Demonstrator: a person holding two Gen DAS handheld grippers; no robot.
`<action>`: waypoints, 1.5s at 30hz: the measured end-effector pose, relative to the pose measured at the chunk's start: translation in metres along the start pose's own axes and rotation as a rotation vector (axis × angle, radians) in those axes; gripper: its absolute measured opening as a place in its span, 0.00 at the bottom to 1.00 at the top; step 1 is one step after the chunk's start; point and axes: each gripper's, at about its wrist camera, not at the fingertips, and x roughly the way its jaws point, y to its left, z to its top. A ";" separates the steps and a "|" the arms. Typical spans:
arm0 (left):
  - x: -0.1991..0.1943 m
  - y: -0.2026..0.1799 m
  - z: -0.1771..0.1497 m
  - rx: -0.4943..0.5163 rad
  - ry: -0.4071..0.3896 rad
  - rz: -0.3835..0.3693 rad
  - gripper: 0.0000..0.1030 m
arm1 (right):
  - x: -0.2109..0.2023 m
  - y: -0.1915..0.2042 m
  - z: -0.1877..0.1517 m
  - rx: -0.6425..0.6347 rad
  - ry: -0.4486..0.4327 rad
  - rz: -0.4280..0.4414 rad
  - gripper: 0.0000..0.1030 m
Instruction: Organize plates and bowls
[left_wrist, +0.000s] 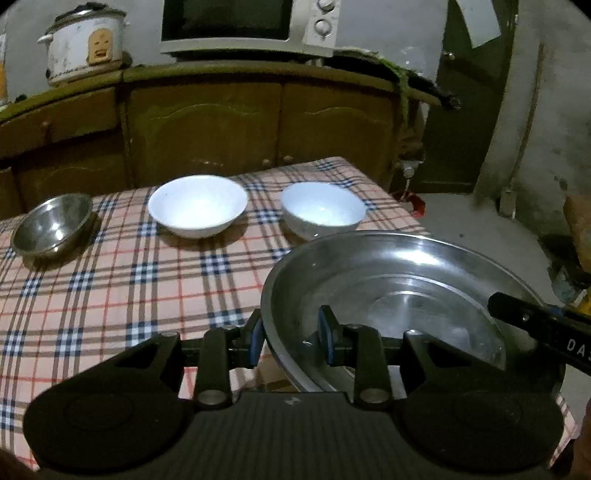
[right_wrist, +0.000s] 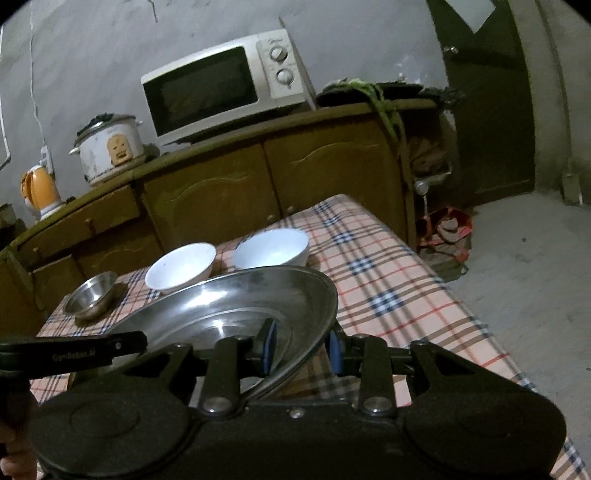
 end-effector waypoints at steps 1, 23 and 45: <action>-0.001 -0.002 0.001 0.003 -0.004 -0.003 0.29 | -0.002 -0.002 0.001 0.002 -0.006 -0.002 0.36; -0.036 -0.022 0.014 0.025 -0.097 -0.030 0.29 | -0.049 -0.006 0.018 -0.010 -0.127 -0.013 0.36; -0.060 -0.013 0.016 0.016 -0.139 -0.011 0.29 | -0.063 0.012 0.024 -0.044 -0.162 0.017 0.36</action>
